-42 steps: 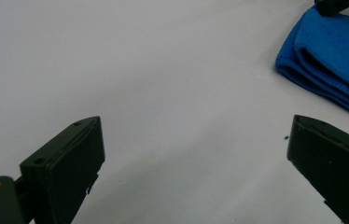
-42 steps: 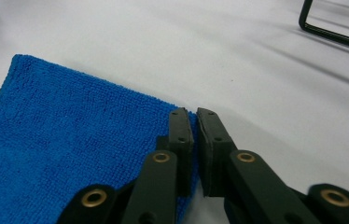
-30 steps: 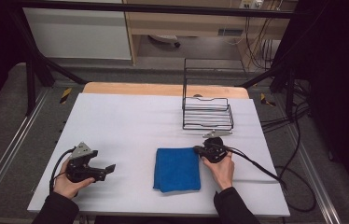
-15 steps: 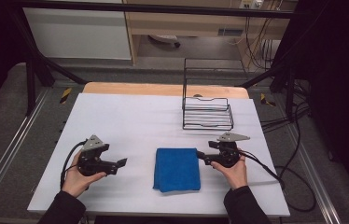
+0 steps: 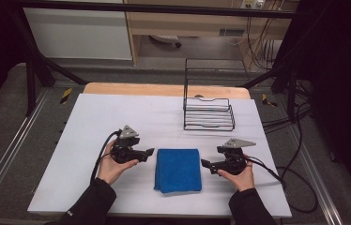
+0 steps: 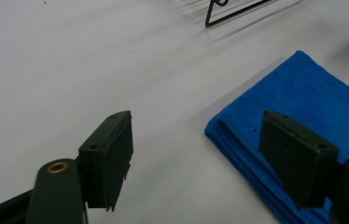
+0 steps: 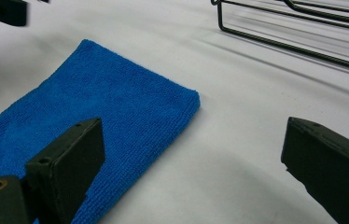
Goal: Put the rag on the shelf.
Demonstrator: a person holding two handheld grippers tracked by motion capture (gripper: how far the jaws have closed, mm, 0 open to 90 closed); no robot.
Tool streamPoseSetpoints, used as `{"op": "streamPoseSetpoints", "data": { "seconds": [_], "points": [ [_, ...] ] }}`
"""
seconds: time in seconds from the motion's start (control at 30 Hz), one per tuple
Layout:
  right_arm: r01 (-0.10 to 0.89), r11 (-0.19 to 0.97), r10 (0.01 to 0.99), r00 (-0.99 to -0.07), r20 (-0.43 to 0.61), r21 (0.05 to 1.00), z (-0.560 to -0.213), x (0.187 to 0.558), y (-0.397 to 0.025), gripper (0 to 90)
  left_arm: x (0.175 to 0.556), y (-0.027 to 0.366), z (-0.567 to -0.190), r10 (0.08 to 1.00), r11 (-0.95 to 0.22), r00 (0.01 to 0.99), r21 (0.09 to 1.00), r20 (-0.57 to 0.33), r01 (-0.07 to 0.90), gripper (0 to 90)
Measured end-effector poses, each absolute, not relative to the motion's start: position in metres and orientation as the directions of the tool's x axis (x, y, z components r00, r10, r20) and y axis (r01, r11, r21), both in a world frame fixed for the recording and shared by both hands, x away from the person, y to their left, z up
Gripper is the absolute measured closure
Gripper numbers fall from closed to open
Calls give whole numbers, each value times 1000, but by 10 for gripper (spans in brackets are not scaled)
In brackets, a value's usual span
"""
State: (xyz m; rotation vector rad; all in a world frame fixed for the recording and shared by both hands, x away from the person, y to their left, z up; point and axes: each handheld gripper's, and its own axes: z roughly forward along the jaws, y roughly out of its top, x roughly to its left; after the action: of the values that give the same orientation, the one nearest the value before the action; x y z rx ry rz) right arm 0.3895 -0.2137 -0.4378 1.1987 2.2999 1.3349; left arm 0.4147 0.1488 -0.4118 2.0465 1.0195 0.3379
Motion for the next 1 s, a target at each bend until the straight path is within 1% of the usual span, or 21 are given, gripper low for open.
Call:
{"op": "streamPoseSetpoints", "data": {
  "seconds": [0.07, 0.23, 0.27, 0.3, 0.47, 0.73, 0.8, 1.0],
  "points": [
    [541, 250, 741, -641, 201, 803, -438, 389, -213, 67, 419, 142, -416, 761, -350, 637, 750, -122, 562, 310],
    [542, 249, 740, -641, 203, 803, -438, 390, -213, 67, 428, 127, -428, 766, -369, 631, 724, -118, 583, 394],
    [542, 249, 740, -641, 203, 803, -438, 390, -213, 67, 429, 125, -430, 768, -369, 628, 719, -122, 590, 394],
    [540, 249, 740, -642, 202, 804, -438, 390, -213, 67, 431, 123, -432, 768, -370, 629, 714, -126, 595, 426],
    [537, 249, 739, -643, 200, 806, -438, 391, -213, 71, 434, 116, -440, 756, -408, 644, 684, -119, 605, 477],
    [539, 240, 737, -643, 210, 807, -437, 392, -214, 78, 437, 110, -444, 745, -417, 655, 678, -127, 606, 580],
    [543, 238, 733, -644, 218, 805, -437, 393, -213, 78, 437, 107, -445, 743, -421, 658, 677, -125, 604, 624],
    [552, 241, 731, -644, 224, 799, -435, 394, -212, 78, 437, 104, -445, 734, -433, 668, 674, -122, 599, 649]
  ]
}}
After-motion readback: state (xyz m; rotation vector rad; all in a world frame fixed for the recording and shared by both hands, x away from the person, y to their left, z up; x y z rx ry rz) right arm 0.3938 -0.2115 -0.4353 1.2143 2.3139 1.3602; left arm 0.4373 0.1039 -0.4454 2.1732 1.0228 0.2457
